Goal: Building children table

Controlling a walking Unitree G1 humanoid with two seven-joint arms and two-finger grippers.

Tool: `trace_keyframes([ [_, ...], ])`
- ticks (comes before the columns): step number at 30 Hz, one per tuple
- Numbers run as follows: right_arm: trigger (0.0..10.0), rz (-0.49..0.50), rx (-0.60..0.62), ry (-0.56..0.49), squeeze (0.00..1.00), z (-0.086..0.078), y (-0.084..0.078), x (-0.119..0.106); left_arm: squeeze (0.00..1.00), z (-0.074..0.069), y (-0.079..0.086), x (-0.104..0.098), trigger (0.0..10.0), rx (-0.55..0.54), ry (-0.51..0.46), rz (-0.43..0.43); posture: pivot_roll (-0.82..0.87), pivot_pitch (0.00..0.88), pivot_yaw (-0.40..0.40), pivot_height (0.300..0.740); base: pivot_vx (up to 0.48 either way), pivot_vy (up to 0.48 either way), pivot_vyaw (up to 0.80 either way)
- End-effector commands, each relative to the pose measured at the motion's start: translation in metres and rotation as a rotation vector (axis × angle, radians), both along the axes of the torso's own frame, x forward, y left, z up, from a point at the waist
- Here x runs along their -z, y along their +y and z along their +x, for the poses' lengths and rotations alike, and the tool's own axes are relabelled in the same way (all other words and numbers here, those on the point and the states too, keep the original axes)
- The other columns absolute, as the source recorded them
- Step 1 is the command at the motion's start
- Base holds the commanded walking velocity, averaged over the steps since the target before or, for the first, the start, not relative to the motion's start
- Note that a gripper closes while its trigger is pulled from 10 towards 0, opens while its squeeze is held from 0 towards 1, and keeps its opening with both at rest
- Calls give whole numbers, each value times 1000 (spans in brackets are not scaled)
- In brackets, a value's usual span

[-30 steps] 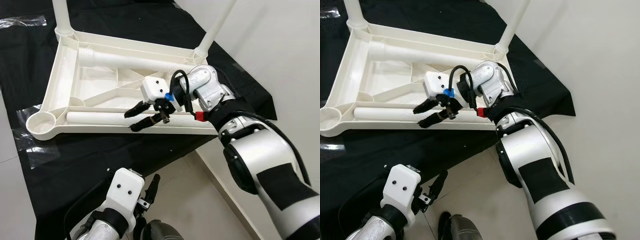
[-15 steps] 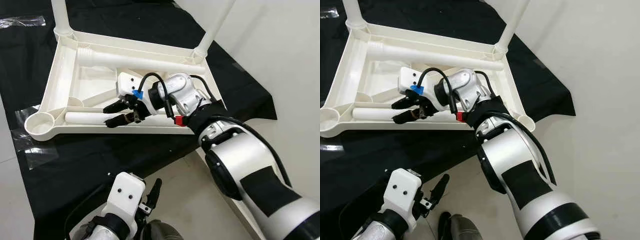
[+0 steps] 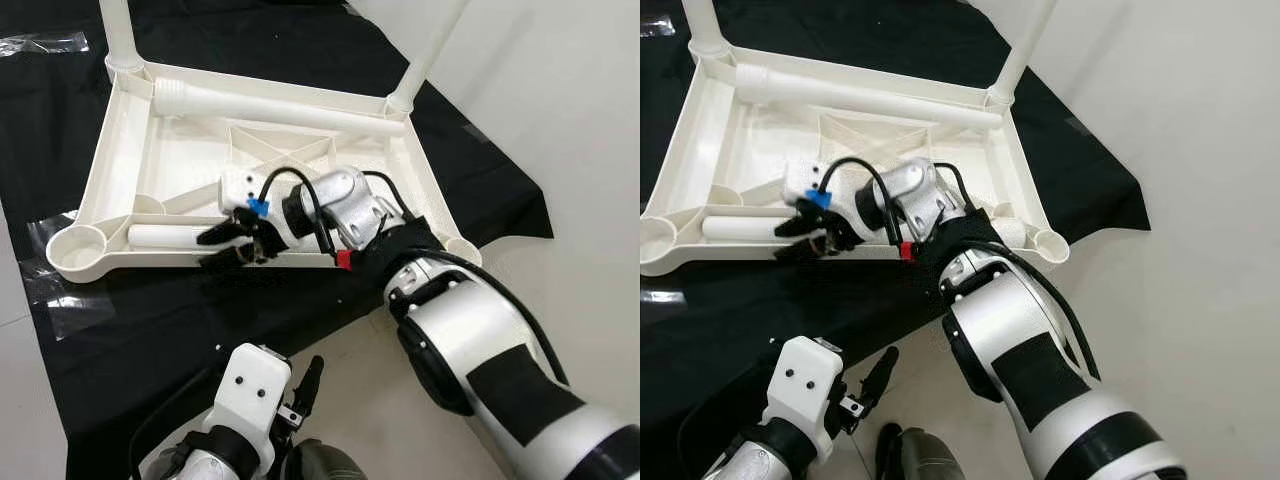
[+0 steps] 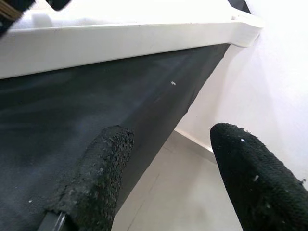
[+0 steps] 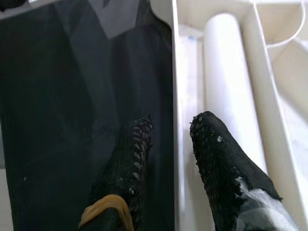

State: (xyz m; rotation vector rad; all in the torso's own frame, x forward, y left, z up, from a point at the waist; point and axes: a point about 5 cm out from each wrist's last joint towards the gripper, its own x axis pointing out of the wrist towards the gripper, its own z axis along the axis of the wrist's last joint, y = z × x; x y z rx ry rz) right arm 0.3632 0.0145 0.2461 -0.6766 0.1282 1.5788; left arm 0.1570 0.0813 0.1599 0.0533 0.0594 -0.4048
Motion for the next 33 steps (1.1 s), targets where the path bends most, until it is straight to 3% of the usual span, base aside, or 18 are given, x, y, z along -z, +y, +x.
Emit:
trace_keyframes([
  [1,10000,-32,1,15,0,0,-4,6,0,-3,-5,4,10000,16,25,-13,20,226,-275,740,0,0,0],
  [9,10000,-105,35,-37,0,2,-6,17,0,-3,-5,4,10000,19,24,-11,20,227,-275,740,0,0,0],
  [11,10000,-207,109,-83,0,7,-11,26,0,-2,-4,4,10000,16,24,-11,19,228,-274,740,0,0,0],
  [16,10000,-232,122,-95,0,7,-13,28,0,-2,-4,4,10000,16,25,-11,18,228,-275,740,0,0,0],
  [17,8706,-251,135,-96,0,8,-14,30,0,-2,-4,4,10000,16,25,-11,18,228,-275,740,0,0,0],
  [18,8706,-251,135,-96,0,8,-14,30,0,-2,-4,4,10000,16,25,-11,18,228,-275,740,0,0,0],
  [19,0,-260,139,-106,0,9,-15,31,0,-2,-4,5,10000,15,25,-11,18,226,-276,740,0,0,0],
  [26,0,-269,102,-137,0,9,-18,30,0,-2,-4,5,10000,12,26,-12,17,226,-277,740,0,0,0],
  [33,0,-302,-41,-206,0,4,-25,28,0,-1,-4,5,10000,10,26,-14,11,222,-277,740,0,0,0],
])
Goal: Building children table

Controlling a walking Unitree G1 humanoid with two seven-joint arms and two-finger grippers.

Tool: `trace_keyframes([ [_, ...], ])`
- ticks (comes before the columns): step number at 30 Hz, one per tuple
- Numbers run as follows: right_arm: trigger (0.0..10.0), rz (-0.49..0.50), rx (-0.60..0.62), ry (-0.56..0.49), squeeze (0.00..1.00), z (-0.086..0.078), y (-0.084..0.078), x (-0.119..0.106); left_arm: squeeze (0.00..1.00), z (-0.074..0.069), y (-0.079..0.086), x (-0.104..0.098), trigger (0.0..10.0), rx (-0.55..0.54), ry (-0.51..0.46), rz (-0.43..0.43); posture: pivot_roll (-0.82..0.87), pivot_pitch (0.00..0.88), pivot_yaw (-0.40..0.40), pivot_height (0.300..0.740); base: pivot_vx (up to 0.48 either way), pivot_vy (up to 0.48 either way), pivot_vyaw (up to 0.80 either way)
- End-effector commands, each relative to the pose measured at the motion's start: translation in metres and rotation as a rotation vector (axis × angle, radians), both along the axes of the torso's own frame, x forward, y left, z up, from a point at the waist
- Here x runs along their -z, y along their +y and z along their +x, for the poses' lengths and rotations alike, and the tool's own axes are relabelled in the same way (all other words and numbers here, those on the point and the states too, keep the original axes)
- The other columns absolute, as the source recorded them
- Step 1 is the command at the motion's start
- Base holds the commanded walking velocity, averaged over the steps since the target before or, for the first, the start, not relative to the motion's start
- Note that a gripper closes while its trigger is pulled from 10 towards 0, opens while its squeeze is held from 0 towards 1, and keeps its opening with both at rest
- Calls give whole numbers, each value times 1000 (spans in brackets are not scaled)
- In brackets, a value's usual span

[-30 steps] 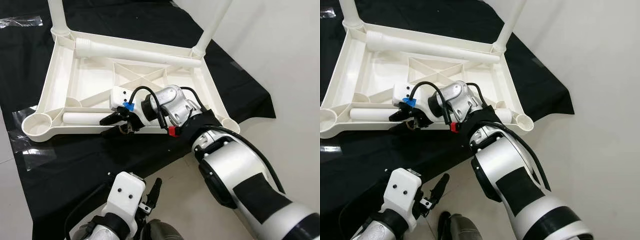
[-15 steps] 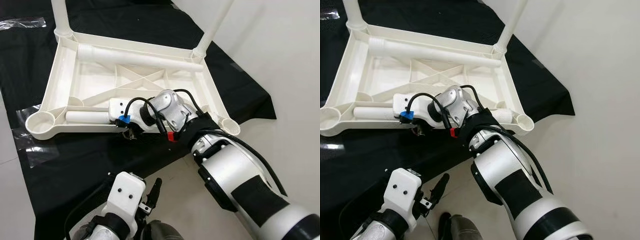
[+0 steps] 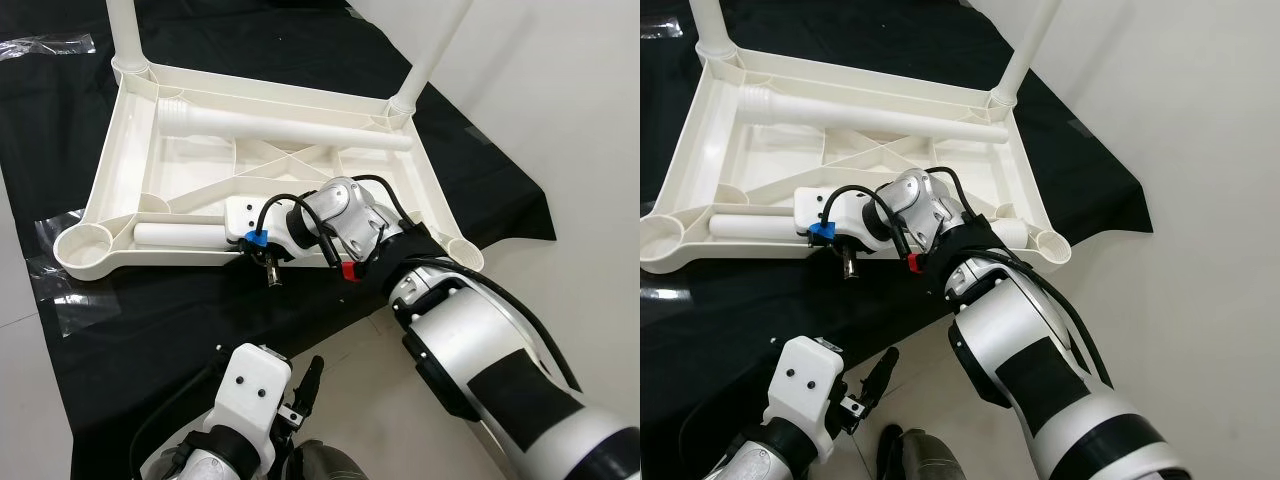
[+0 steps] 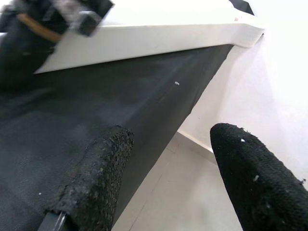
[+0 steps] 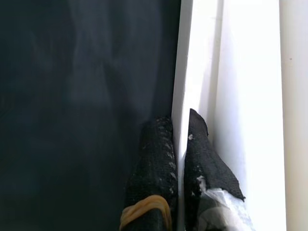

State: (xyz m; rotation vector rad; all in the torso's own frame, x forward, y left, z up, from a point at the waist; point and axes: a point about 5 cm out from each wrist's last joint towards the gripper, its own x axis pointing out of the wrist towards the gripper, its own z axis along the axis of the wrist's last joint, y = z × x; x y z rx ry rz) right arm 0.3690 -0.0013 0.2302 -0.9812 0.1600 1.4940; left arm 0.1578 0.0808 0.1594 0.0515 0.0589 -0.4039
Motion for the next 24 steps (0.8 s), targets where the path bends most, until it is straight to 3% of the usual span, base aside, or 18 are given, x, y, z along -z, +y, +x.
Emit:
trace_keyframes([
  [1,0,-111,-62,-16,0,-2,-11,12,0,-2,-4,5,10000,11,26,-13,11,223,-278,740,0,0,0],
  [6,0,-147,-173,-26,0,-6,-18,11,0,-2,-4,4,10000,10,24,-13,12,222,-280,740,0,0,0],
  [16,0,-135,-278,-67,0,-11,-20,6,0,-2,-4,4,10000,10,25,-14,12,222,-278,740,0,0,0],
  [24,0,-187,-365,-165,0,-13,-29,8,0,-1,-4,4,10000,6,28,-17,11,221,-278,740,0,0,0],
])
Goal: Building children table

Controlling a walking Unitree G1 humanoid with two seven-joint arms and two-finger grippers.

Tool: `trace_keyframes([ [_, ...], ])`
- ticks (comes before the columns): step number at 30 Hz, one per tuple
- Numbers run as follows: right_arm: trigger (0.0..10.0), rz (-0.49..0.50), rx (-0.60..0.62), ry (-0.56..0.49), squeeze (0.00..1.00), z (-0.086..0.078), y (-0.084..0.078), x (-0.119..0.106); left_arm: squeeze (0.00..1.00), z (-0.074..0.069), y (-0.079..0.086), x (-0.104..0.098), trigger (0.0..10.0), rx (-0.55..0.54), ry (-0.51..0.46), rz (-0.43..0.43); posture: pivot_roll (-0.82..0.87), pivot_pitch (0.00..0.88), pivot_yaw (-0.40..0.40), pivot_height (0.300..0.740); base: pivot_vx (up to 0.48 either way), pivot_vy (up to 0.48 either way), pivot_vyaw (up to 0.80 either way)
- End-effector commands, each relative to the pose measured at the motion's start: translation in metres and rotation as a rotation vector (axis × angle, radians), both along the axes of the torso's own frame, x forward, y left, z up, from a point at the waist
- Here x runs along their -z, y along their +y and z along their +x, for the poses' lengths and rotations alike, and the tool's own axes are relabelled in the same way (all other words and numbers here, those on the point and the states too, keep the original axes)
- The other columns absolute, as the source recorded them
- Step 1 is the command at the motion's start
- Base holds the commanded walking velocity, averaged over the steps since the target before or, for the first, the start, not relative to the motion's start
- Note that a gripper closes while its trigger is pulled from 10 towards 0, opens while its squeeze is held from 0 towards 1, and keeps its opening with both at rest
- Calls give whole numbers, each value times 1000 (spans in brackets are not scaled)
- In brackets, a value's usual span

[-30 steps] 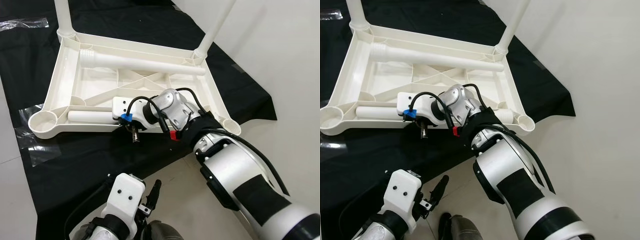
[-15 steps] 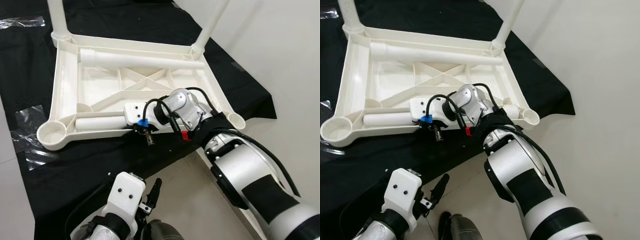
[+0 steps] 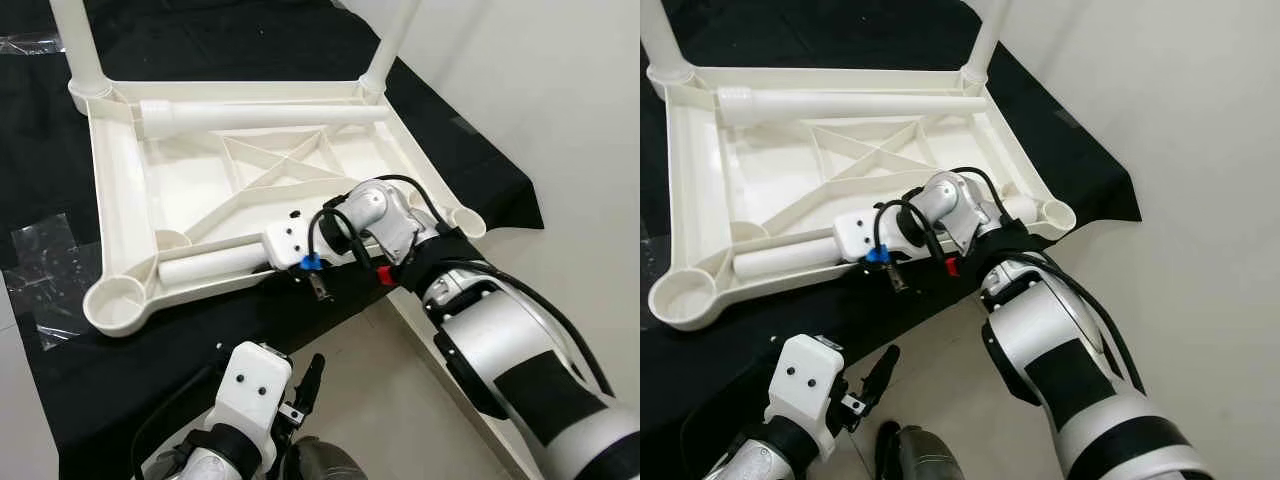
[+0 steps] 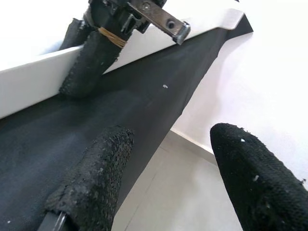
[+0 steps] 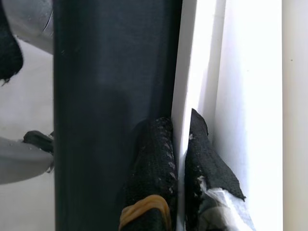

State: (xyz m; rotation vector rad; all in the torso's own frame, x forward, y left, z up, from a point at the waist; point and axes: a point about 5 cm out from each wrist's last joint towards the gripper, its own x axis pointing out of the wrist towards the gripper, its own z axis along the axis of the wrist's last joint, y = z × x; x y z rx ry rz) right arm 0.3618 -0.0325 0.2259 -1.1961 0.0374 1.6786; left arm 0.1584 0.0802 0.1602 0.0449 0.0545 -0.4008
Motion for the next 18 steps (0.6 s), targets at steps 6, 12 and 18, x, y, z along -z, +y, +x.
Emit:
trace_keyframes([
  [6,0,-103,-129,-129,0,-5,0,2,0,-2,-3,5,10000,10,31,-8,9,221,-276,740,0,0,0],
  [12,0,-95,-136,-203,0,-4,1,-2,0,-1,-3,5,10000,10,31,-8,12,223,-276,740,0,0,0],
  [18,0,-85,-160,-249,0,-4,2,-4,0,-2,-3,6,10000,11,34,-8,10,221,-277,740,0,0,0],
])
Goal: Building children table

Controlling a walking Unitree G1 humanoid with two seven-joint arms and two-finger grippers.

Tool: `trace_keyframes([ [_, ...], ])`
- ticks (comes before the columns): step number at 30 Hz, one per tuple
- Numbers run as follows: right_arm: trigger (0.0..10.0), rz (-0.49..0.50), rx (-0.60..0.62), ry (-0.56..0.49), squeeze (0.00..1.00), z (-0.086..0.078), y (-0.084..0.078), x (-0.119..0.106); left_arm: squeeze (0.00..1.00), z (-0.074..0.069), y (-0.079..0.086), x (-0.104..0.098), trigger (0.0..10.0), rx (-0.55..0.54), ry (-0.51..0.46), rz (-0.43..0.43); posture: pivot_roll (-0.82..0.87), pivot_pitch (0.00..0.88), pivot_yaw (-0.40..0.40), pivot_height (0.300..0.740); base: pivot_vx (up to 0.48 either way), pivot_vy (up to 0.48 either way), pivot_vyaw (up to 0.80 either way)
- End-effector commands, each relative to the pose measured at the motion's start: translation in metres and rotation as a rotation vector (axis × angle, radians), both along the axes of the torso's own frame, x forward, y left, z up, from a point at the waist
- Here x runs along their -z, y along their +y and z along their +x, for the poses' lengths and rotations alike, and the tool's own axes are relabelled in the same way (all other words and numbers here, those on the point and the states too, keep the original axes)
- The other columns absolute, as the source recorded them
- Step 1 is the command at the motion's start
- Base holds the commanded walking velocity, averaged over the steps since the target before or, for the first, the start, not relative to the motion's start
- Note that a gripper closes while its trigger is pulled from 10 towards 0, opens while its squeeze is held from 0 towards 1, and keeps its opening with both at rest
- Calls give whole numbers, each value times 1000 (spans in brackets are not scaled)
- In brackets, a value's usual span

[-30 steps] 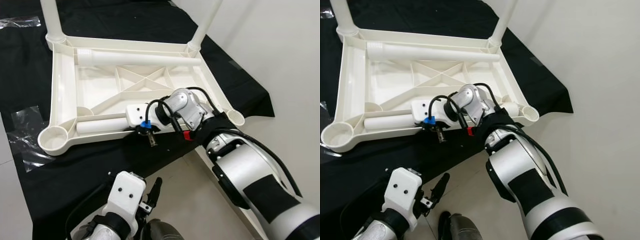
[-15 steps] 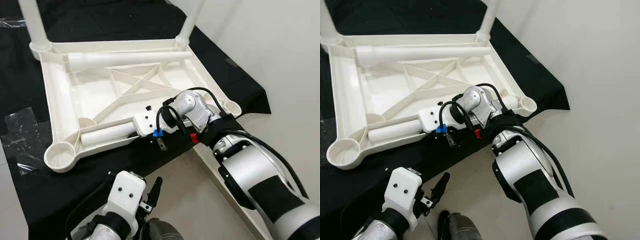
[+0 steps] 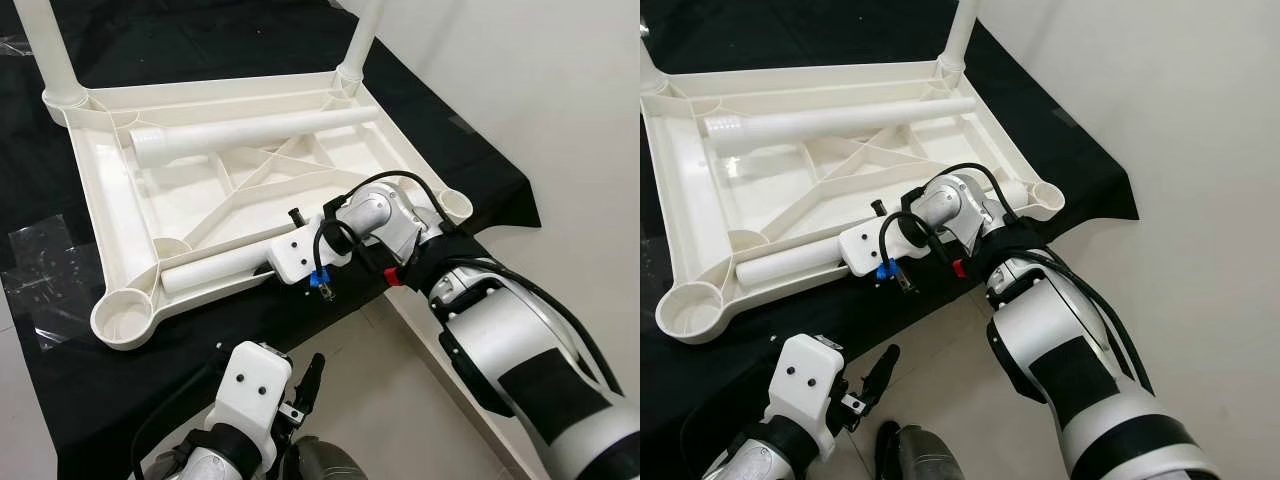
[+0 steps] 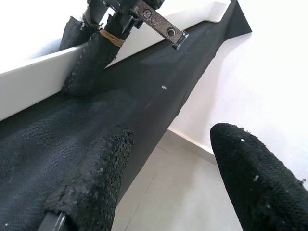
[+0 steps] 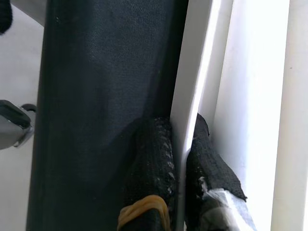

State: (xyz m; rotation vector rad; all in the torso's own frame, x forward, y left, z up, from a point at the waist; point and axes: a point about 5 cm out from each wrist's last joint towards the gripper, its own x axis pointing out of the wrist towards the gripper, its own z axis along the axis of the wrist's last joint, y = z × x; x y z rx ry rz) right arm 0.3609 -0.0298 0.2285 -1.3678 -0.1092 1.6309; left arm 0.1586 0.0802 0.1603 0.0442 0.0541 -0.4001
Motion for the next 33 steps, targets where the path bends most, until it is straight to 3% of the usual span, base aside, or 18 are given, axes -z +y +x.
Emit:
trace_keyframes([
  [1,0,-70,-97,-86,0,-4,1,-1,0,-2,-3,6,10000,12,35,-8,12,222,-277,740,0,0,0],
  [9,0,-66,-174,-112,0,-10,2,1,0,-2,-2,7,10000,10,37,-7,12,223,-276,740,0,0,0],
  [18,0,-26,-210,-140,0,-12,7,-6,0,-2,-2,7,10000,11,39,-7,12,220,-272,740,0,0,0],
  [33,0,-39,-243,-168,0,-13,4,-6,0,-1,-1,8,10000,15,38,0,15,213,-269,740,0,0,0],
])
